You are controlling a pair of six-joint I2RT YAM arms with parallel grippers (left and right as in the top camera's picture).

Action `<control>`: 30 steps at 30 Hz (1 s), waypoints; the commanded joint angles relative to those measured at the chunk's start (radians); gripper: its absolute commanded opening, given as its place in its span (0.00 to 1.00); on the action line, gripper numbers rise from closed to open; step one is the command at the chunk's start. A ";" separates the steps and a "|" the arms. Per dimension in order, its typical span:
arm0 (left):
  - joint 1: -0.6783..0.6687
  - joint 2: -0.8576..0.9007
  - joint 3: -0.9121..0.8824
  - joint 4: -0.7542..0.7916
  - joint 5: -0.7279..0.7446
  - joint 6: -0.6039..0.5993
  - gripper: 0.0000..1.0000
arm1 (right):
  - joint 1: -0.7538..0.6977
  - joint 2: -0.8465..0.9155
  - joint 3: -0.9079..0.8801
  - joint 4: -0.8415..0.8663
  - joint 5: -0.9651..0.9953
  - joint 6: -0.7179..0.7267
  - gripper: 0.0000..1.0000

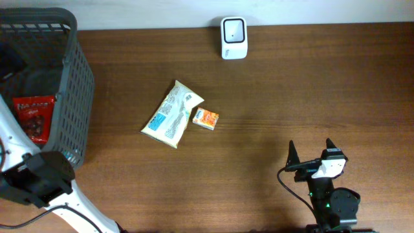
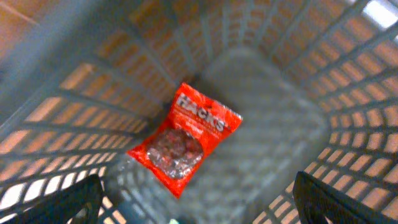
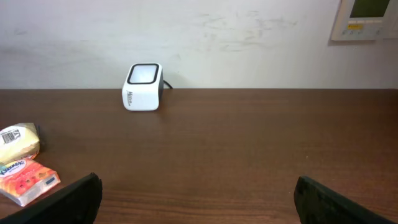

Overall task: Scan the item barcode
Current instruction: 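Grasp the red HACKS candy bag in the basket with left gripper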

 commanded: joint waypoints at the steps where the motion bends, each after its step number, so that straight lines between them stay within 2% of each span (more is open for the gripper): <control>1: -0.014 0.009 -0.166 0.066 0.008 0.086 0.95 | -0.006 -0.006 -0.007 -0.002 -0.002 0.004 0.99; 5: -0.014 0.009 -0.346 0.153 -0.043 0.093 0.92 | -0.006 -0.006 -0.007 -0.002 -0.002 0.004 0.98; 7: -0.016 0.009 -0.451 0.220 -0.044 0.180 0.86 | -0.006 -0.006 -0.007 -0.002 -0.002 0.004 0.98; 12: -0.015 0.009 -0.594 0.325 -0.097 0.219 0.86 | -0.006 -0.006 -0.007 -0.002 -0.002 0.004 0.98; 16: -0.015 0.011 -0.660 0.382 -0.149 0.220 0.84 | -0.006 -0.006 -0.007 -0.002 -0.002 0.004 0.98; 23: -0.015 0.012 -0.766 0.496 -0.148 0.311 0.84 | -0.006 -0.006 -0.007 -0.002 -0.002 0.004 0.98; 24: -0.015 0.013 -0.780 0.514 -0.149 0.314 0.79 | -0.006 -0.006 -0.007 -0.002 -0.002 0.004 0.98; 30: -0.015 0.013 -0.826 0.568 -0.148 0.391 0.73 | -0.006 -0.006 -0.007 -0.002 -0.002 0.004 0.98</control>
